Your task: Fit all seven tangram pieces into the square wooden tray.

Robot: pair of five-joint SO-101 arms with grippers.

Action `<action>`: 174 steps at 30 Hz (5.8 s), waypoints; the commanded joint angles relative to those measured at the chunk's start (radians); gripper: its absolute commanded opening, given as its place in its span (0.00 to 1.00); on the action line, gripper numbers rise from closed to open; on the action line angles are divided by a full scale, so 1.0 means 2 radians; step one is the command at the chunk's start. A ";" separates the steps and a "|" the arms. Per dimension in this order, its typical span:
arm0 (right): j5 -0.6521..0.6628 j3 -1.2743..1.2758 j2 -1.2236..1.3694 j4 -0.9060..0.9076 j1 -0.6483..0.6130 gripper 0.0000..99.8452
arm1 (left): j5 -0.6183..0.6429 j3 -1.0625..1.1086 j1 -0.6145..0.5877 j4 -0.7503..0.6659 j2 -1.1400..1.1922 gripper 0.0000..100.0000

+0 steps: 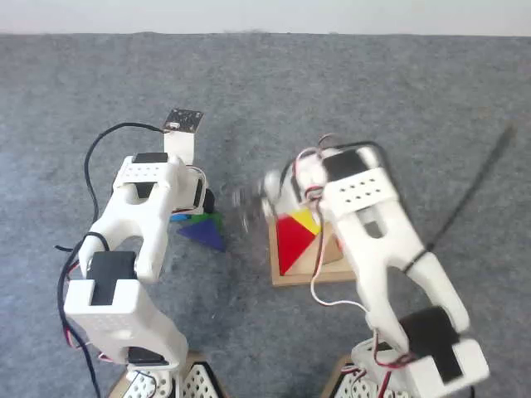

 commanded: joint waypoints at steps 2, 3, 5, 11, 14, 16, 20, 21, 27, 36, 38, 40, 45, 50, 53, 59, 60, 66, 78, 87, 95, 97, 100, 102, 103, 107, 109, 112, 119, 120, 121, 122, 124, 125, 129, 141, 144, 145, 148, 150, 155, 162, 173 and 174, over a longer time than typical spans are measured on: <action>-0.238 -0.005 -0.150 0.005 0.105 0.01 | -0.006 0.000 0.001 -0.009 -0.020 0.21; -0.252 0.025 -0.179 -0.007 0.121 0.01 | -0.006 0.000 0.001 -0.009 -0.020 0.21; -0.270 0.107 -0.228 -0.040 0.131 0.02 | -0.006 0.000 0.001 -0.009 -0.020 0.21; -0.265 0.321 -0.272 -0.107 0.140 0.02 | -0.006 0.000 0.001 -0.010 -0.020 0.21; -0.268 0.354 -0.260 -0.107 0.142 0.01 | -0.006 0.000 0.001 -0.009 -0.020 0.21; -0.281 0.363 -0.253 -0.111 0.139 0.01 | -0.006 0.000 0.001 -0.009 -0.020 0.21; -0.333 0.367 -0.237 -0.123 0.111 0.01 | -0.006 0.000 0.001 -0.009 -0.020 0.21; -0.343 0.367 -0.234 -0.122 0.101 0.01 | -0.006 0.000 0.001 -0.009 -0.020 0.21; -0.380 0.371 -0.225 -0.119 0.013 0.01 | -0.006 0.000 0.001 -0.009 -0.020 0.21; -0.383 0.367 -0.149 -0.141 -0.027 0.01 | -0.006 0.001 0.001 -0.009 -0.020 0.21; -0.383 0.360 -0.131 -0.155 -0.029 0.01 | -0.006 0.001 0.001 -0.009 -0.020 0.21; -0.383 0.346 -0.111 -0.167 -0.029 0.01 | -0.006 0.001 0.001 -0.009 -0.020 0.21; -0.383 0.304 -0.063 -0.171 -0.027 0.01 | -0.006 0.001 0.001 -0.009 -0.020 0.21; -0.383 0.255 -0.003 -0.171 -0.026 0.01 | -0.006 0.001 0.001 -0.009 -0.020 0.21; -0.384 0.223 0.022 -0.171 -0.026 0.01 | -0.006 0.001 0.001 -0.009 -0.020 0.21; -0.424 0.197 0.017 -0.217 -0.026 0.01 | -0.006 0.001 0.001 -0.009 -0.020 0.21; -0.424 0.199 0.013 -0.227 -0.026 0.01 | -0.006 0.001 0.001 -0.009 -0.020 0.21; -0.425 0.199 0.003 -0.263 -0.026 0.01 | -0.006 0.001 0.001 -0.009 -0.020 0.21; -0.449 0.255 -0.082 -0.265 -0.010 0.01 | -0.006 0.001 0.001 -0.008 -0.020 0.21; -0.473 0.258 -0.030 -0.310 0.027 0.01 | -0.006 0.001 0.001 -0.008 -0.020 0.21; -0.473 0.219 0.028 -0.267 0.040 0.01 | -0.006 0.005 0.001 -0.009 -0.020 0.21; -0.473 0.223 0.023 -0.258 0.027 0.01 | -0.006 0.005 0.001 -0.009 -0.020 0.21; -0.464 0.248 -0.002 -0.246 -0.012 0.01 | -0.006 0.005 0.001 -0.009 -0.020 0.21; -0.463 0.275 -0.031 -0.237 -0.046 0.01 | -0.006 0.005 0.001 -0.009 -0.020 0.21; -0.463 0.287 -0.049 -0.230 -0.059 0.01 | -0.006 0.005 0.001 -0.009 -0.020 0.21; -0.490 0.318 -0.124 -0.211 -0.072 0.01 | -0.006 0.005 0.001 -0.010 -0.020 0.21; -0.497 0.321 -0.157 -0.213 -0.062 0.01 | -0.006 0.005 0.001 -0.010 -0.020 0.21; -0.499 0.320 -0.190 -0.230 -0.045 0.01 | -0.006 0.005 0.001 -0.010 -0.020 0.21; -0.494 0.315 -0.129 -0.286 -0.039 0.01 | -0.006 0.005 0.001 -0.010 -0.020 0.21; -0.493 0.310 -0.110 -0.290 -0.039 0.01 | -0.006 0.005 0.001 -0.010 -0.020 0.21; -0.486 0.302 -0.092 -0.289 -0.038 0.01 | -0.006 0.005 0.001 -0.010 -0.020 0.21; -0.479 0.294 -0.076 -0.288 -0.038 0.01 | -0.006 0.005 0.001 -0.010 -0.020 0.21; -0.473 0.283 -0.051 -0.288 -0.035 0.01 | -0.006 0.005 0.001 -0.010 -0.020 0.21; -0.473 0.280 -0.043 -0.288 -0.030 0.01 | -0.006 0.005 0.001 -0.010 -0.020 0.21; -0.470 0.280 -0.037 -0.288 0.000 0.01 | -0.006 0.005 0.001 -0.010 -0.020 0.21; -0.493 0.283 -0.063 -0.198 -0.003 0.01 | -0.006 0.005 0.001 -0.010 -0.020 0.21; -0.496 0.298 -0.083 -0.194 -0.002 0.01 | -0.006 0.005 0.001 -0.010 -0.020 0.21; -0.497 0.303 -0.092 -0.194 -0.002 0.01 | -0.006 0.005 0.001 -0.010 -0.020 0.21; -0.497 0.317 -0.124 -0.194 -0.001 0.01 | -0.006 0.005 0.001 -0.010 -0.020 0.21; -0.497 0.328 -0.144 -0.193 -0.001 0.01 | -0.006 0.005 0.001 -0.010 -0.020 0.21; -0.494 0.337 -0.158 -0.194 -0.001 0.01 | -0.006 0.005 0.001 -0.010 -0.020 0.21; -0.497 0.337 -0.163 -0.142 0.000 0.01 | -0.006 0.005 0.001 -0.009 -0.020 0.21; -0.498 0.364 -0.157 -0.158 -0.037 0.01 | -0.006 0.005 0.001 -0.009 -0.020 0.21; -0.499 0.364 -0.157 -0.156 -0.045 0.01 | -0.006 0.005 0.001 -0.009 -0.020 0.21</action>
